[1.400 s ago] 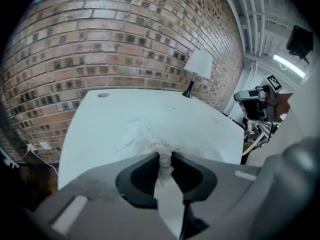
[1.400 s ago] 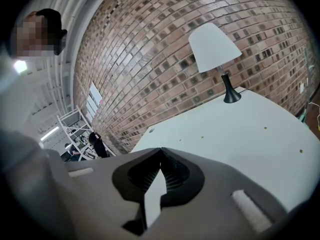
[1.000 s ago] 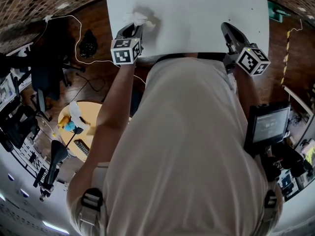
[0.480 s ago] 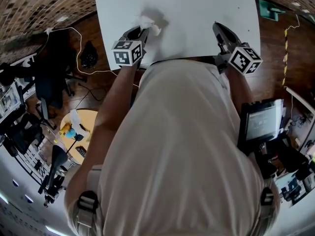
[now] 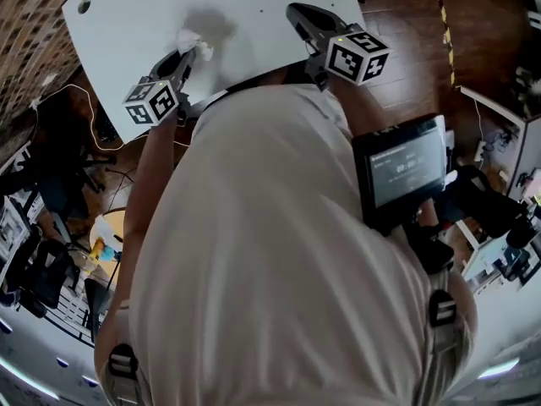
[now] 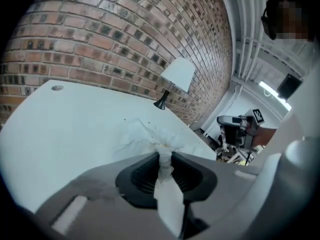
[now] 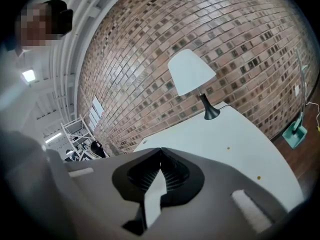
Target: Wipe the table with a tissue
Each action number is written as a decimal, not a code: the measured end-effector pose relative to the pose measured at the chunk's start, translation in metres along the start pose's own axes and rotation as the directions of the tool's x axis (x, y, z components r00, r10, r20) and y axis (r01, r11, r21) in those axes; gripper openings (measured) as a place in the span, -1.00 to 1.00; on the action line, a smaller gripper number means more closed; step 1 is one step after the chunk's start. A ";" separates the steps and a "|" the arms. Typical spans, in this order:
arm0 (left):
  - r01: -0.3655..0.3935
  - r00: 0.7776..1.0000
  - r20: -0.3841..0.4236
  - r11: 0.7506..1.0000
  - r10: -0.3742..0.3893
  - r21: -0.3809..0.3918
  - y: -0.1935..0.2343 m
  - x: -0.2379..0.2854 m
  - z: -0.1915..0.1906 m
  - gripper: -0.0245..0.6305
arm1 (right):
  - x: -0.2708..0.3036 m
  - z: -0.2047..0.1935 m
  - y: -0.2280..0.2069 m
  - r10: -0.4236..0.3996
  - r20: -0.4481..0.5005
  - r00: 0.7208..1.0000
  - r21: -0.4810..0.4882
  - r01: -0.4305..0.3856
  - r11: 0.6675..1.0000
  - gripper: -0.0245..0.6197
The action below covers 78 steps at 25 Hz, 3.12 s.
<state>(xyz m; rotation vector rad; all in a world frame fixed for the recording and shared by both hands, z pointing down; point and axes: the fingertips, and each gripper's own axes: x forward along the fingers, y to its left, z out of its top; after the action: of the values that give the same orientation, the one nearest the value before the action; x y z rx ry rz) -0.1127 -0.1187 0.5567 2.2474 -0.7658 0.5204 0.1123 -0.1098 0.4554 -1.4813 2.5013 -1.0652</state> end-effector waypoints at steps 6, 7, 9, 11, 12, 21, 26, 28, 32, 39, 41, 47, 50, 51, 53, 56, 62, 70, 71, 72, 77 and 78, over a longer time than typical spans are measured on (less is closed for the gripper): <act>-0.001 0.999 -0.032 1.000 0.002 0.028 -0.047 0.037 0.003 -0.69 | -0.041 0.008 -0.036 0.006 0.003 1.000 0.017 -0.006 1.000 -0.90; -0.002 0.999 -0.037 0.999 0.004 0.039 -0.047 0.037 0.003 -0.69 | -0.040 0.007 -0.036 0.008 0.004 1.000 0.017 -0.008 1.000 -0.90; -0.007 0.999 -0.045 0.998 0.010 0.058 -0.046 0.037 0.003 -0.69 | -0.038 0.005 -0.035 0.012 0.008 1.000 0.017 -0.012 1.000 -0.90; -0.015 0.998 -0.053 0.997 0.019 0.074 -0.046 0.036 0.000 -0.69 | -0.037 0.003 -0.035 0.019 0.008 1.000 0.019 -0.019 1.000 -0.90; -0.020 0.998 -0.058 0.996 0.024 0.081 -0.048 0.038 -0.001 -0.69 | -0.038 0.003 -0.037 0.023 0.006 1.000 0.020 -0.023 1.000 -0.90; -0.056 0.987 -0.141 0.989 0.076 0.139 -0.058 0.070 -0.009 -0.68 | -0.047 0.009 -0.069 0.030 0.006 1.000 0.034 -0.030 0.999 -0.90; -0.081 0.972 -0.195 0.964 0.134 0.254 -0.068 0.099 -0.006 -0.68 | -0.056 0.012 -0.090 0.038 0.010 0.999 0.052 -0.038 0.998 -0.90; -0.082 0.965 -0.216 0.954 0.149 0.290 -0.071 0.114 -0.003 -0.68 | -0.060 0.013 -0.098 0.042 0.003 0.999 0.055 -0.042 0.998 -0.90; -0.102 0.954 -0.234 0.936 0.189 0.338 -0.070 0.138 0.006 -0.68 | -0.069 0.020 -0.112 0.032 0.001 0.999 0.048 -0.032 0.998 -0.90; -0.206 0.912 -0.258 0.900 0.319 0.384 -0.057 0.169 0.008 -0.68 | -0.102 0.038 -0.157 -0.022 0.019 1.000 0.062 0.021 0.998 -0.90; -0.217 0.902 -0.266 0.889 0.341 0.403 -0.050 0.167 0.002 -0.68 | -0.103 0.040 -0.160 -0.033 0.027 0.999 0.068 0.032 0.997 -0.90; -0.212 0.891 -0.276 0.868 0.360 0.449 -0.053 0.172 -0.001 -0.70 | -0.112 0.039 -0.176 -0.044 0.031 0.999 0.087 0.041 0.995 -0.90; -0.216 0.888 -0.277 0.865 0.366 0.453 -0.060 0.173 -0.003 -0.70 | -0.116 0.041 -0.180 -0.043 0.045 0.998 0.100 0.038 0.994 -0.90; -0.207 0.892 -0.274 0.865 0.359 0.458 -0.065 0.176 -0.005 -0.70 | -0.116 0.042 -0.181 -0.043 0.049 0.998 0.103 0.037 0.994 -0.90; -0.175 0.900 -0.274 0.856 0.340 0.487 -0.078 0.183 -0.010 -0.70 | -0.118 0.043 -0.182 -0.043 0.056 0.998 0.105 0.037 0.994 -0.90; -0.125 0.908 -0.279 0.835 0.314 0.536 -0.102 0.197 -0.017 -0.70 | -0.122 0.043 -0.185 -0.046 0.061 0.997 0.104 0.039 0.994 -0.90; -0.062 0.921 -0.287 0.825 0.265 0.561 -0.135 0.216 -0.036 -0.70 | -0.129 0.039 -0.190 -0.062 0.061 0.996 0.105 0.055 0.993 -0.90; 0.071 0.912 -0.379 0.847 0.159 0.526 -0.177 0.231 -0.049 -0.70 | -0.140 0.036 -0.191 -0.065 0.071 0.995 0.113 0.057 0.992 -0.90; 0.099 0.906 -0.402 0.858 0.131 0.504 -0.183 0.233 -0.051 -0.70 | -0.141 0.037 -0.191 -0.064 0.075 0.995 0.118 0.055 0.992 -0.90; 0.122 0.903 -0.419 0.873 0.101 0.472 -0.188 0.235 -0.052 -0.69 | -0.142 0.037 -0.191 -0.064 0.080 0.995 0.123 0.054 0.991 -0.90; 0.176 0.922 -0.385 0.916 -0.026 0.360 -0.202 0.234 -0.035 -0.70 | -0.141 0.042 -0.191 -0.067 0.094 0.993 0.120 0.055 0.991 -0.90; 0.159 0.936 -0.351 0.922 -0.027 0.353 -0.198 0.229 -0.026 -0.69 | -0.138 0.044 -0.191 -0.066 0.098 0.993 0.119 0.054 0.991 -0.90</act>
<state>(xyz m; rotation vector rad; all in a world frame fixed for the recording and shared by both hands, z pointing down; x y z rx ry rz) 0.1834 -0.0702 0.6052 2.4281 -0.3987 1.0523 0.3483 -0.0826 0.4920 -1.5462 2.2996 -1.0939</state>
